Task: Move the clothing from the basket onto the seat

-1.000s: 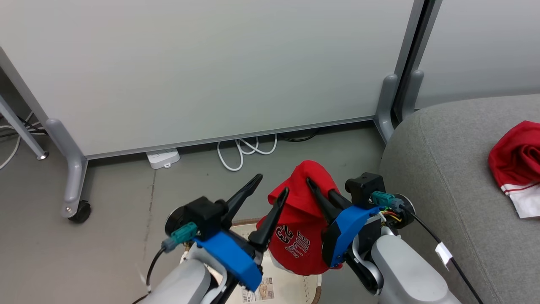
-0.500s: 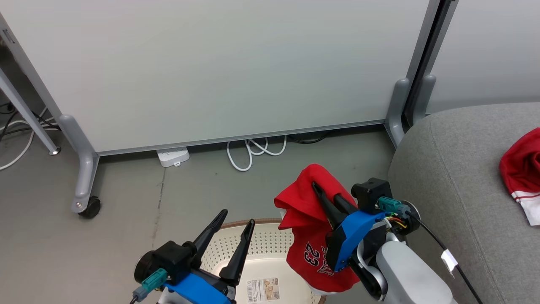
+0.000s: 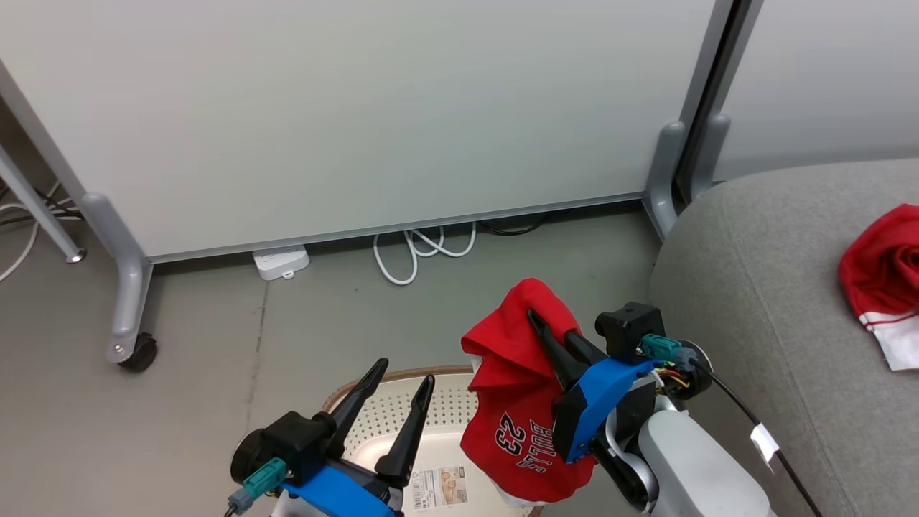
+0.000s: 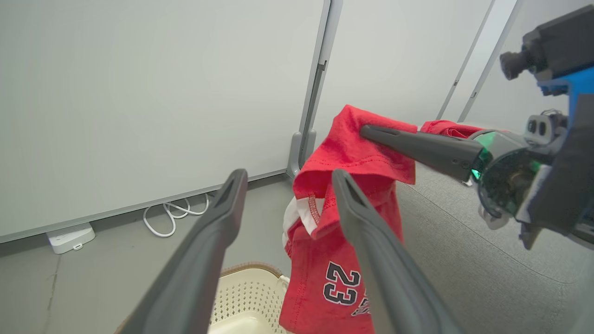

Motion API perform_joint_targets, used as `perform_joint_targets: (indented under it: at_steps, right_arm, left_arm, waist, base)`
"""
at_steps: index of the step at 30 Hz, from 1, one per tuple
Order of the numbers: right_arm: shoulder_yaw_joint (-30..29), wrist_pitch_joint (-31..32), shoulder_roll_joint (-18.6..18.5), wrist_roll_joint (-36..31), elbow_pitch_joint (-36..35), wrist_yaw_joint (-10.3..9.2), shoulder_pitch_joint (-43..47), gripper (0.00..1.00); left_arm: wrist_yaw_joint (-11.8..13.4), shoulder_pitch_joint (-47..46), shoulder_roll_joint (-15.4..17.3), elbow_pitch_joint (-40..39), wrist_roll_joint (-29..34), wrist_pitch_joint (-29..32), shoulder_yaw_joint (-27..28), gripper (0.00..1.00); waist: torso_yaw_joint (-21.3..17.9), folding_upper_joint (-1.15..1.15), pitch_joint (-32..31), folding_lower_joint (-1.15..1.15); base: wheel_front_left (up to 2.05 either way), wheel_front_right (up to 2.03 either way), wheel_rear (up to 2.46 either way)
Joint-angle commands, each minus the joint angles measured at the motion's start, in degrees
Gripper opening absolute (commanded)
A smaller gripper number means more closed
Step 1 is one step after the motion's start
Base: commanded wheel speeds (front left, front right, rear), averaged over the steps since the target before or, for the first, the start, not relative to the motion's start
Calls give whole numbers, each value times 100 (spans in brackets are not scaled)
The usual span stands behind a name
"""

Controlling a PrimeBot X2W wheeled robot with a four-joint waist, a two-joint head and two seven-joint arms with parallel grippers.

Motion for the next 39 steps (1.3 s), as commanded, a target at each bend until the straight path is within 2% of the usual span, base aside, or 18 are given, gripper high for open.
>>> perform_joint_targets:
  at_steps: [1, 9, 27, 32, 39]
  right_arm:
    - [12, -6, -7, 27, -49, -4, -29, 0]
    - [27, -43, -6, 63, -60, -4, -74, 0]
    - [-55, -242, -4, 181, -3, -4, -99, 0]
    - [-135, -298, -3, 197, 46, -4, -19, 0]
    - [-260, -357, -1, 152, 38, -4, 45, 0]
  left_arm:
    - [-25, -71, 30, 3, 39, -19, 30, 100]
    - [-25, -197, 81, -26, 98, -19, -6, 100]
    - [-26, -319, 250, -15, 138, -19, -77, 100]
    - [-26, -352, 281, 6, 124, -19, -154, 100]
    - [-26, -473, 310, 50, 65, -19, -314, 100]
  waist:
    - [-118, 0, 43, 0]
    - [-842, 0, 219, 0]
    - [-2883, 0, 475, 0]
    - [-3180, 0, 531, 0]
    - [-3214, 0, 610, 0]
  base:
    - [0, 0, 0]
    - [0, 0, 0]
    - [0, 0, 0]
    - [0, 0, 0]
    - [0, 0, 0]
